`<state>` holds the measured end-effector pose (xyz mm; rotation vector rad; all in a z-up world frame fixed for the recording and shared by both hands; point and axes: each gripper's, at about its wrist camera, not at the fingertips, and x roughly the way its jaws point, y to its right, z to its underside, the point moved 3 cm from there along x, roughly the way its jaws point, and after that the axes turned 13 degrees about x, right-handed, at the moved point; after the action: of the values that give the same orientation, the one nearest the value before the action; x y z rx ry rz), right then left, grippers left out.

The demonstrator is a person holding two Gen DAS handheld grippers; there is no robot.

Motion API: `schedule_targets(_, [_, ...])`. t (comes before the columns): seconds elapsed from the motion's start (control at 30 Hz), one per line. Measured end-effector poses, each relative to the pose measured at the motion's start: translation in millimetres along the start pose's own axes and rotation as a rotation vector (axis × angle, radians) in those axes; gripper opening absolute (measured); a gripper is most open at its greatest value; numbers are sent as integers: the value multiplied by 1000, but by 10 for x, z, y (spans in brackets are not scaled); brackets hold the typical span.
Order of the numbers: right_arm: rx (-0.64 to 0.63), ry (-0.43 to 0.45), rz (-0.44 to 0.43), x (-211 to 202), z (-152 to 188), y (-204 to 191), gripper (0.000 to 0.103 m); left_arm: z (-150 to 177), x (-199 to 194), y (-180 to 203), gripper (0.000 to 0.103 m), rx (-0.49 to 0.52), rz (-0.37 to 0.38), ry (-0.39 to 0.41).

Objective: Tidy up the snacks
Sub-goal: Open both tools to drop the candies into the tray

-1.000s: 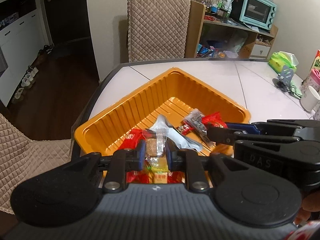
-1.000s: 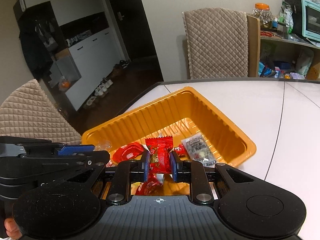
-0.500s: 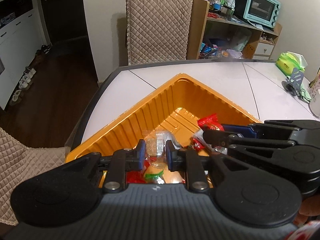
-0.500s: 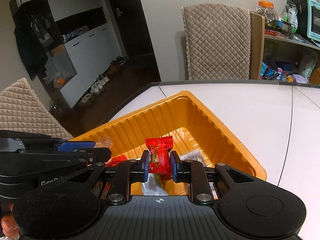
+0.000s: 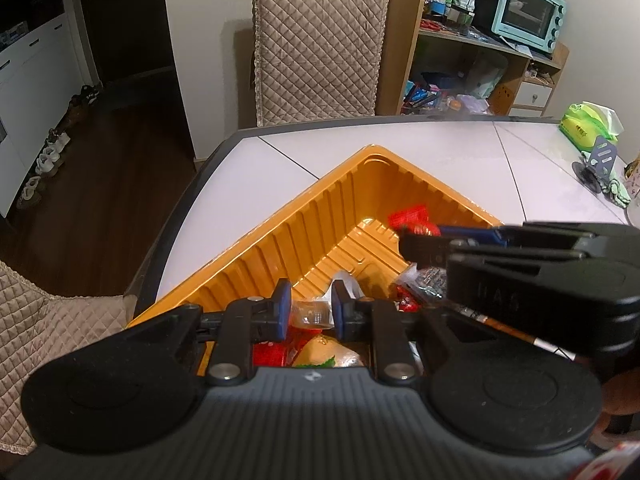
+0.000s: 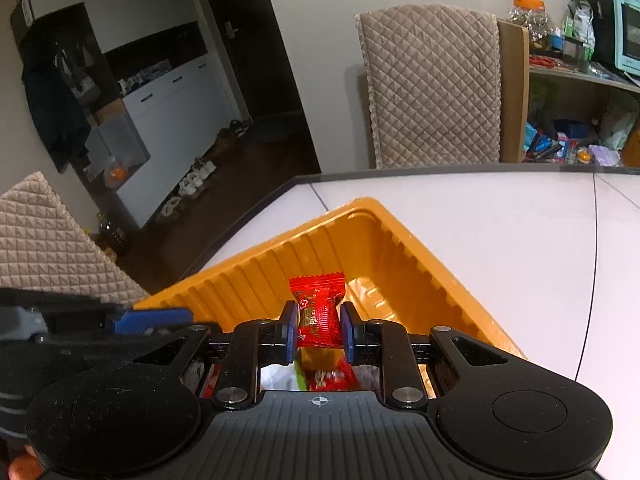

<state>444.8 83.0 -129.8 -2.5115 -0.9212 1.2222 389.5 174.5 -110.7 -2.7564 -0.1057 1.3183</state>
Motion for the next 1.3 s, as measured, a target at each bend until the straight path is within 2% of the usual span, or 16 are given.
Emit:
schedule_targets(0.27, [26, 1, -8, 37, -66, 33, 29, 11, 38, -8, 19, -1, 12, -6])
schedule_targets(0.7, [56, -31, 37, -115, 61, 211, 30, -13, 18, 23, 20, 10, 26, 12])
schedule_targets(0.73, [60, -32, 38, -135, 71, 221, 30, -23, 5, 20, 22, 10, 27, 19])
schedule_targets(0.8, [66, -30, 40, -187, 82, 233, 31, -32, -39, 20, 38, 8, 22, 33])
schedule_targets(0.83, [68, -28, 42, -219, 88, 237, 31, -39, -62, 14, 41, 3, 19, 41])
schedule_targets(0.87, [70, -26, 44, -248, 91, 244, 33, -44, -96, 11, 44, -2, 18, 49])
schedule_targets(0.93, [75, -20, 43, -322, 105, 254, 45, -44, -160, 2, 53, -13, 14, 56])
schedule_targets(1.0, [76, 1, 42, -428, 125, 249, 65, -34, -233, -10, 58, -32, 13, 64])
schedule_targets(1.1, [58, 23, 45, -602, 175, 228, 73, 17, -393, -5, 59, -37, -7, 69])
schedule_targets(1.3, [71, 42, 36, -1030, 325, 241, 77, 205, -836, 84, 69, -58, -66, 57])
